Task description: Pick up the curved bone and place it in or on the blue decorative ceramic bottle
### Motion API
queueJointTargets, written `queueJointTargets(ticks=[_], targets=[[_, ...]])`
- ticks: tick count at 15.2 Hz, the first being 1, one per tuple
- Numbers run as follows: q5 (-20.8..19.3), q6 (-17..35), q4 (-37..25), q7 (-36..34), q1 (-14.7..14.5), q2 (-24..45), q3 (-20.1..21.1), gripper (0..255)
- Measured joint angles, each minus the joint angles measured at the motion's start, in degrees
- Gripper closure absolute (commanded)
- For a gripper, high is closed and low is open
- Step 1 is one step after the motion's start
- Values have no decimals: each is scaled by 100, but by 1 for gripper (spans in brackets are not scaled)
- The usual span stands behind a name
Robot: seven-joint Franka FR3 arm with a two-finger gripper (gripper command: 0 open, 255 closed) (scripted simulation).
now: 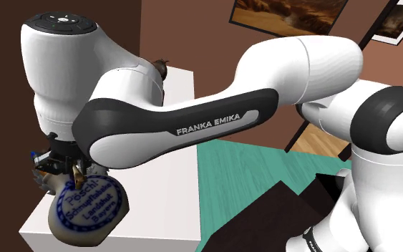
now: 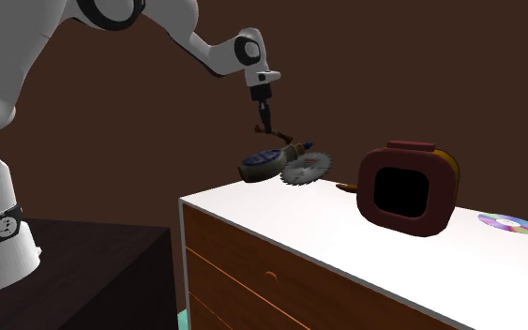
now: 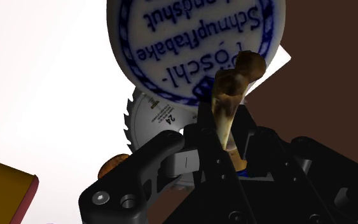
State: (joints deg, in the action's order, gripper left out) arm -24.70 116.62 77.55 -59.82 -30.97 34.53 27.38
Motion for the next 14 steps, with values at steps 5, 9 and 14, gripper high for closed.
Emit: queueJointTargets(ticks=[5,9,14], targets=[[-47,173,114,-49,0,68,-27,255],[-50,179,115,-51,-1,73,-30,0],[-50,181,115,-51,-1,73,-29,0]])
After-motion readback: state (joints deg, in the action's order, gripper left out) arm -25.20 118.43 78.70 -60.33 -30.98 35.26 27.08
